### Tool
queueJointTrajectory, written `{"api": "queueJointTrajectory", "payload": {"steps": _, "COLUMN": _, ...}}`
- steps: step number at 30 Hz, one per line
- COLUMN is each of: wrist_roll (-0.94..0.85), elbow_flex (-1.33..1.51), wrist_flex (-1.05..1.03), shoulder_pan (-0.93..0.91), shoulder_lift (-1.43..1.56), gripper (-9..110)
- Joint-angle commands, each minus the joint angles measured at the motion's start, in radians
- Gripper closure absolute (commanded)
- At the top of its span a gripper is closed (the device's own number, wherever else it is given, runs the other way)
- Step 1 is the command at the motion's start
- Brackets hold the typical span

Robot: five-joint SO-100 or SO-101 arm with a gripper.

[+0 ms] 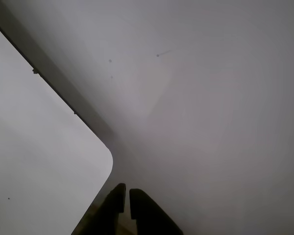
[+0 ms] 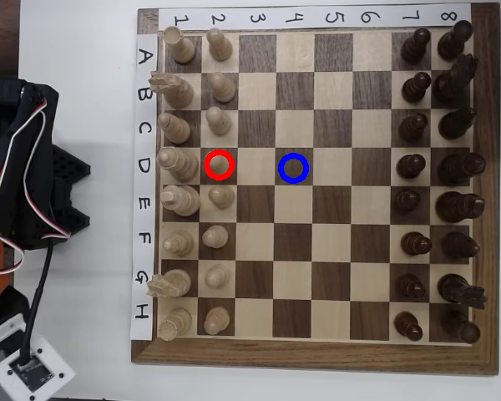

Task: Move the piece to destination

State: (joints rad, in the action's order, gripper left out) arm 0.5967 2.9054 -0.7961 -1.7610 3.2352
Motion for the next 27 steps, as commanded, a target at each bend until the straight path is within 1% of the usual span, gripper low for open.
{"api": "queueJointTrajectory", "payload": {"steps": 1, "wrist_roll": 0.015, "elbow_flex": -0.112, "wrist_flex": 0.023, "shoulder_pan": -0.014, "shoulder_lift": -0.052, "gripper": 101}}
{"api": "queueJointTrajectory", "payload": {"steps": 6, "wrist_roll": 0.083, "elbow_flex": -0.324, "wrist_flex": -0.038, "shoulder_pan": 0.003, "shoulder_lift": -0.186, "gripper": 101}}
{"api": "queueJointTrajectory", "payload": {"steps": 9, "wrist_roll": 0.164, "elbow_flex": -0.483, "wrist_flex": -0.094, "shoulder_pan": 0.046, "shoulder_lift": -0.249, "gripper": 101}}
{"api": "queueJointTrajectory", "payload": {"steps": 15, "wrist_roll": 0.298, "elbow_flex": -0.798, "wrist_flex": -0.215, "shoulder_pan": 0.227, "shoulder_lift": -0.324, "gripper": 101}}
{"api": "queueJointTrajectory", "payload": {"steps": 22, "wrist_roll": 0.396, "elbow_flex": -1.118, "wrist_flex": -0.311, "shoulder_pan": 0.353, "shoulder_lift": -0.387, "gripper": 101}}
{"api": "queueJointTrajectory", "payload": {"steps": 27, "wrist_roll": 0.472, "elbow_flex": -1.322, "wrist_flex": -0.410, "shoulder_pan": 0.497, "shoulder_lift": -0.426, "gripper": 101}}
